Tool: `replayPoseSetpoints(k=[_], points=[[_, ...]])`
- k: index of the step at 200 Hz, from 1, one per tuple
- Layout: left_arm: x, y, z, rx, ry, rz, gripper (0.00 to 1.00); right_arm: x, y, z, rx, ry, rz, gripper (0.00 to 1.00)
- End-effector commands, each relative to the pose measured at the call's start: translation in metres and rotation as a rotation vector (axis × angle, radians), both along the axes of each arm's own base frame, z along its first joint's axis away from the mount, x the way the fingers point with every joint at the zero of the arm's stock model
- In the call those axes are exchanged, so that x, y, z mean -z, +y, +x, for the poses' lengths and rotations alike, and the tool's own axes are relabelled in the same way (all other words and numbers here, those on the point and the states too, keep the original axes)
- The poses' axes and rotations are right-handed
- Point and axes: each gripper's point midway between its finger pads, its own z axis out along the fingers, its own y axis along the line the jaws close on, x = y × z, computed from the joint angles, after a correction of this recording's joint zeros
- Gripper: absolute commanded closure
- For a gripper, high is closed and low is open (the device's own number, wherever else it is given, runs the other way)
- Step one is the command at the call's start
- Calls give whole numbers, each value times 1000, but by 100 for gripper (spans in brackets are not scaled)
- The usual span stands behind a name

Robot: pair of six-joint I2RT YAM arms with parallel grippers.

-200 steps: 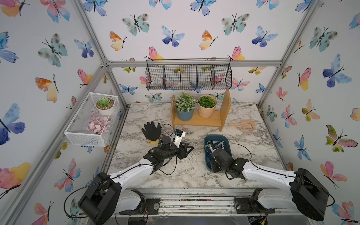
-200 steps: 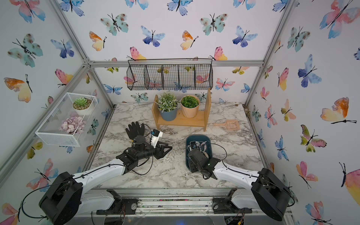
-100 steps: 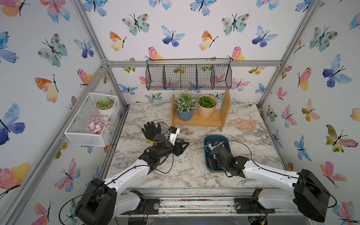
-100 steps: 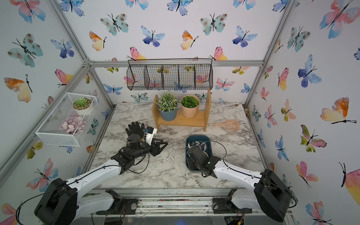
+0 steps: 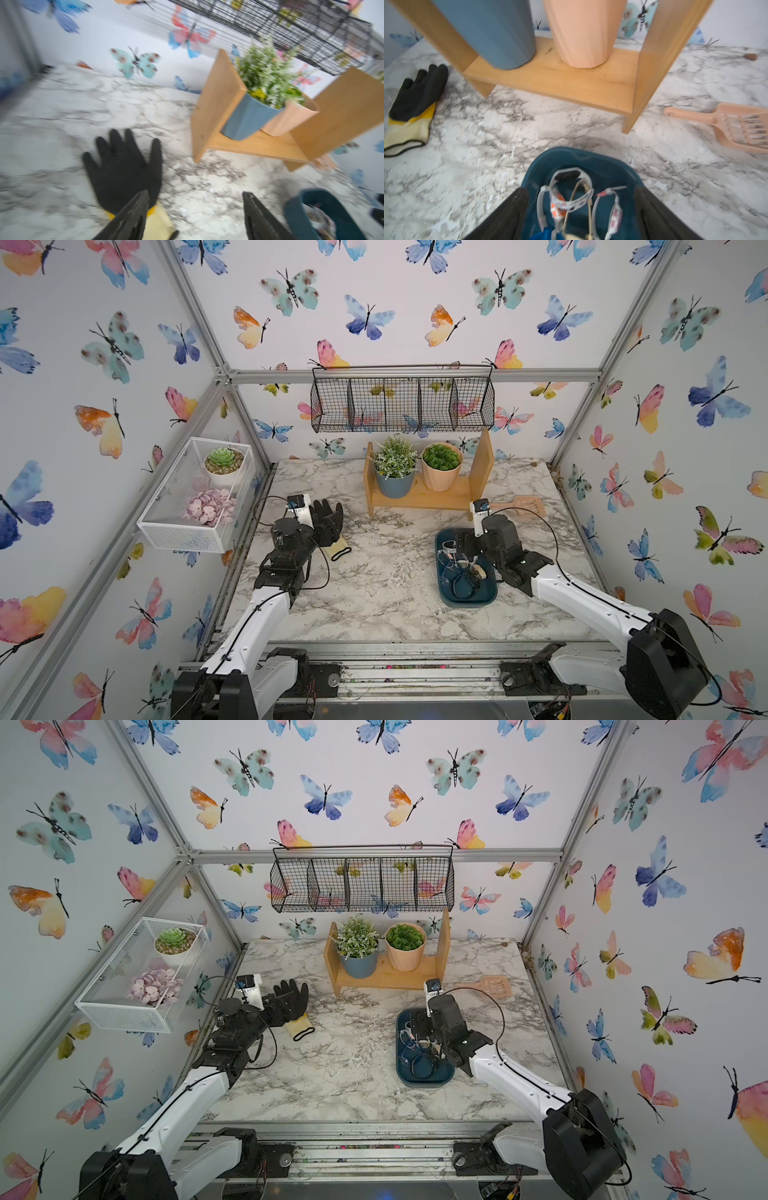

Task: Put the watch into the storage box
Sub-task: Place the watch in the storage box, then reset both arms

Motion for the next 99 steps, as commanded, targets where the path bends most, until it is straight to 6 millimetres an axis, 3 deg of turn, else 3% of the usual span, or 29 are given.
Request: replayPoseSetpoints(k=[1,22,47,99], points=[[8,49,1,-194,-12,61,12,-17,-18,26,28,-67,11,9],[16,77,-1,-272,-39,89,9,-19,-56,34,138,-109,-10,1],[28,94,-6,-307,-91,110,8,-16,-96,37,271,-154,-18,1],[56,89,-5,-247,-120,116,8,-5,-151,34,475,-191,-129,1]])
